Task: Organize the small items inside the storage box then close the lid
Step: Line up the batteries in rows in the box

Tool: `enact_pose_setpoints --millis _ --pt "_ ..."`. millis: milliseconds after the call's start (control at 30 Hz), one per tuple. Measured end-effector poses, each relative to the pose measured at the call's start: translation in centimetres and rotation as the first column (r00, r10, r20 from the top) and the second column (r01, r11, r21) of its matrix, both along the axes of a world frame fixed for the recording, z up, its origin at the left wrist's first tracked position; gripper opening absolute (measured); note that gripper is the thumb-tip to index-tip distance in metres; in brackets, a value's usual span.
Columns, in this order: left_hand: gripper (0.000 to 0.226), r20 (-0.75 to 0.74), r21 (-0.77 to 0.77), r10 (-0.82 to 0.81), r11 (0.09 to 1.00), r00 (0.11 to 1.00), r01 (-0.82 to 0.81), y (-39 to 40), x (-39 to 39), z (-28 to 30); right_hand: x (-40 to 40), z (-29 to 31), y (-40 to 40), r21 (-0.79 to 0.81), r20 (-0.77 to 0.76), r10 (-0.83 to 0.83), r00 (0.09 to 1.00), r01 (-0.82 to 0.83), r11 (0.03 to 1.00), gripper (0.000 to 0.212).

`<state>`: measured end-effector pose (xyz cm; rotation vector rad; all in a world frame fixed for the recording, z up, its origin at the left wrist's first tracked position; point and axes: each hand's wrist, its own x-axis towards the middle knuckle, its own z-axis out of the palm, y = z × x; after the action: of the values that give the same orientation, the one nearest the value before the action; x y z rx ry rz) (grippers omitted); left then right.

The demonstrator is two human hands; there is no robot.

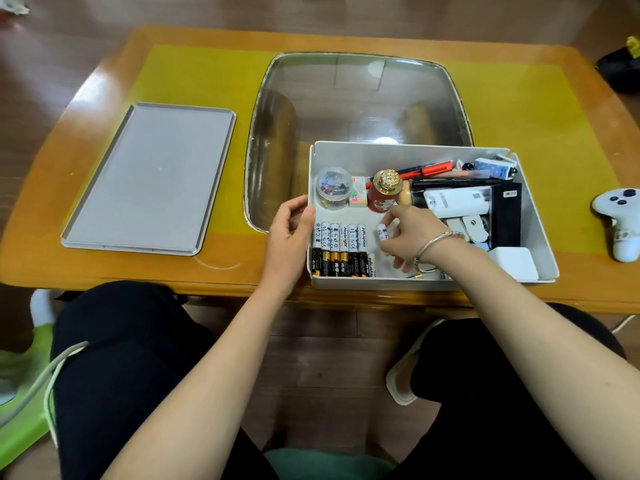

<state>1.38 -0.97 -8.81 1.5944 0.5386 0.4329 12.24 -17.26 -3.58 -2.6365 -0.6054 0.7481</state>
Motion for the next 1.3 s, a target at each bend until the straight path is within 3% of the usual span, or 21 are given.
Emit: enact_pose_setpoints --millis 200,300,567,767,900,1067,1167,1300 --pt "0.024 0.008 -0.005 0.001 1.000 1.000 -0.001 -0.1 0.0 0.0 0.3 -1.7 1.1 0.006 0.114 -0.038 0.993 0.038 0.999 0.030" --pt "0.025 0.006 -0.007 -0.001 1.000 1.000 0.001 -0.1 0.0 0.0 0.3 -1.9 1.2 0.015 0.028 -0.036 0.999 0.036 0.999 0.031" --pt "0.025 0.004 -0.011 -0.001 1.000 1.000 0.001 -0.1 -0.1 0.0 0.4 -1.7 0.7 0.030 0.008 0.009 1.000 -0.009 1.000 0.034" --pt "0.026 0.004 -0.008 -0.005 1.000 1.000 0.005 -0.1 0.0 0.1 0.7 -0.6 -0.5 0.088 -0.089 0.077 0.993 -0.069 0.994 0.048" --pt "0.026 0.000 -0.002 -0.006 1.000 1.000 0.006 0.0 -0.1 0.1 1.2 1.0 -2.4 0.001 0.029 0.236 0.971 -0.237 0.972 0.040" --pt "0.022 0.002 -0.011 0.000 1.000 1.000 0.000 -0.1 0.0 0.2 0.9 0.9 -3.4 -0.207 -0.033 0.377 0.926 -0.376 0.904 0.023" --pt "0.023 -0.002 -0.008 0.002 1.000 1.000 -0.002 -0.2 0.0 0.2 1.0 0.0 -3.1 -0.281 -0.056 0.399 0.915 -0.398 0.873 0.010" --pt "0.024 -0.003 -0.006 -0.004 1.000 1.000 0.004 -0.1 0.0 0.1 1.1 -0.6 -3.0 -0.314 0.002 0.379 0.925 -0.360 0.879 0.011"
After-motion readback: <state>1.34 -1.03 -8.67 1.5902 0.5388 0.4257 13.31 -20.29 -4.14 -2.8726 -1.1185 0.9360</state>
